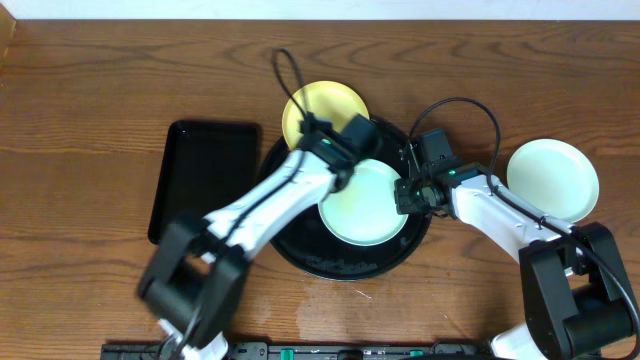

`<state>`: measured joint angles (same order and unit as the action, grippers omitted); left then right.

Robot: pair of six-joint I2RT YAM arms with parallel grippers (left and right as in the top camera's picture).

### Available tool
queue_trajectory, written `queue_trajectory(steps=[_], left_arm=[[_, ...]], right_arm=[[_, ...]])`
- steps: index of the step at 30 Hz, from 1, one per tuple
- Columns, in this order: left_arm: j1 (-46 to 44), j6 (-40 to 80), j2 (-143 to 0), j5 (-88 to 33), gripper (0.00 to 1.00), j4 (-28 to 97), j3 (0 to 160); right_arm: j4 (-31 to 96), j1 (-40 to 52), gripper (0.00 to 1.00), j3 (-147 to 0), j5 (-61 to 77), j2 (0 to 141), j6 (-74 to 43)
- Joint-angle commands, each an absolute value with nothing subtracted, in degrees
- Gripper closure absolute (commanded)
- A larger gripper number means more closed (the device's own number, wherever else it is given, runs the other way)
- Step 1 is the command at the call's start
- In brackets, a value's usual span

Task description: Clean dirty plates on tray and stack at the side

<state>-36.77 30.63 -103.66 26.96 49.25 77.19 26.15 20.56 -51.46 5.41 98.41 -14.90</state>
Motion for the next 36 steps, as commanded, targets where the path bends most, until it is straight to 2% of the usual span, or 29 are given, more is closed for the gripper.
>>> queue_trajectory(steps=[1, 5, 8, 12, 16, 19, 21, 23, 26, 28, 31, 34, 36], left_arm=[[-31.2, 30.0, -94.9, 27.8, 0.93, 52.9, 79.5], [-22.0, 28.9, -89.8, 23.6, 0.93, 57.3, 79.0], [-13.9, 23.9, -89.2, 15.1, 0.92, 57.1, 77.5], [-4.7, 16.6, -90.7, 4.1, 0.92, 53.4, 72.6], [-0.1, 11.8, -93.2, 3.0, 0.93, 47.5, 66.0], [1.4, 9.8, -95.2, 3.0, 0.92, 44.6, 62.9], [1.7, 9.6, -95.8, 3.0, 0.88, 44.4, 62.8], [1.6, 9.6, -95.6, 2.6, 0.77, 44.5, 63.7], [1.0, 9.7, -94.7, -1.5, 0.54, 46.4, 66.1], [0.1, 9.7, -93.6, -8.5, 0.48, 46.1, 66.9], [-2.2, 9.7, -93.0, -18.7, 0.47, 44.6, 66.9], [-6.1, 11.3, -93.8, -22.4, 0.48, 43.8, 66.7], [-9.0, 11.4, -94.3, -22.5, 0.61, 43.1, 66.2]], right_arm=[[28.5, 19.8, 0.99, -48.9, -1.5, 101.4, -14.5], [28.5, 19.8, 0.99, -48.9, -1.5, 101.4, -14.0], [28.5, 19.8, 0.99, -48.9, -1.5, 101.4, -13.2], [28.3, 19.8, 0.99, -48.9, -1.5, 101.4, -13.2], [27.9, 19.8, 0.99, -48.9, -1.4, 101.4, -13.2], [27.9, 19.8, 0.99, -48.9, -1.4, 101.4, -13.2], [27.9, 19.8, 0.99, -48.9, -1.2, 101.4, -13.2], [27.9, 19.8, 0.99, -48.9, -1.1, 101.4, -13.2], [27.9, 19.8, 0.99, -48.9, -1.0, 101.4, -13.2], [27.9, 19.8, 0.99, -48.9, -1.0, 101.4, -13.2], [27.9, 19.8, 0.99, -48.9, -1.0, 101.4, -13.0], [27.9, 19.8, 0.99, -48.9, 0.8, 101.4, -11.2], [27.9, 19.8, 0.99, -48.9, 1.9, 101.4, -10.6]])
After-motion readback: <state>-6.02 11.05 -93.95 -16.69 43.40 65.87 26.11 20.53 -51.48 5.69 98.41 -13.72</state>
